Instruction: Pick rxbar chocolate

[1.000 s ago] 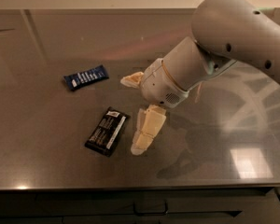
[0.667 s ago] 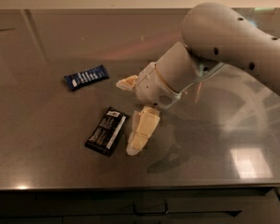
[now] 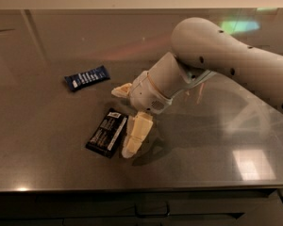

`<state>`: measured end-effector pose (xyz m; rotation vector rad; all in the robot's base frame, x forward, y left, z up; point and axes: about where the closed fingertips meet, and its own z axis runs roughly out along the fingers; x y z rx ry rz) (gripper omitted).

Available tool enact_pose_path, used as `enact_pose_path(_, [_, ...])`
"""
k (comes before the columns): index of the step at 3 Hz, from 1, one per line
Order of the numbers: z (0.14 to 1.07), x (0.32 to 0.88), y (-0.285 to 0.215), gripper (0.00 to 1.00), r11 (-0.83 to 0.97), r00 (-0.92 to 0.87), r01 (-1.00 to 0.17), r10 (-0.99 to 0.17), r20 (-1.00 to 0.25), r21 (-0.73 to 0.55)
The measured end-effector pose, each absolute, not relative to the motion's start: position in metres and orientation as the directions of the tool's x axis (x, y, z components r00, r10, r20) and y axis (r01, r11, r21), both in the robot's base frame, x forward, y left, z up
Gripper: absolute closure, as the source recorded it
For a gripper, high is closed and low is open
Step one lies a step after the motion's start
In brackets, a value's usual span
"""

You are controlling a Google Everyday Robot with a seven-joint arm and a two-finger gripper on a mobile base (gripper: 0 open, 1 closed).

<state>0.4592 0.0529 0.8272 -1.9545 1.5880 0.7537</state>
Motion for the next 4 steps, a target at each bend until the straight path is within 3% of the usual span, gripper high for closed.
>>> enact_pose_path(1, [0.8183, 0.4652, 0.0563, 0.07, -0.192, 0.153, -0.981, -0.690, -0.707, -0.026])
enact_pose_path(3, [0.8179, 0.4655, 0.0564, 0.07, -0.192, 0.153, -0.981, -0.690, -0.708, -0.025])
enact_pose_path(4, [0.8201, 0.4627, 0.0543, 0.25, -0.186, 0.126, -0.983, -0.672, -0.730, 0.001])
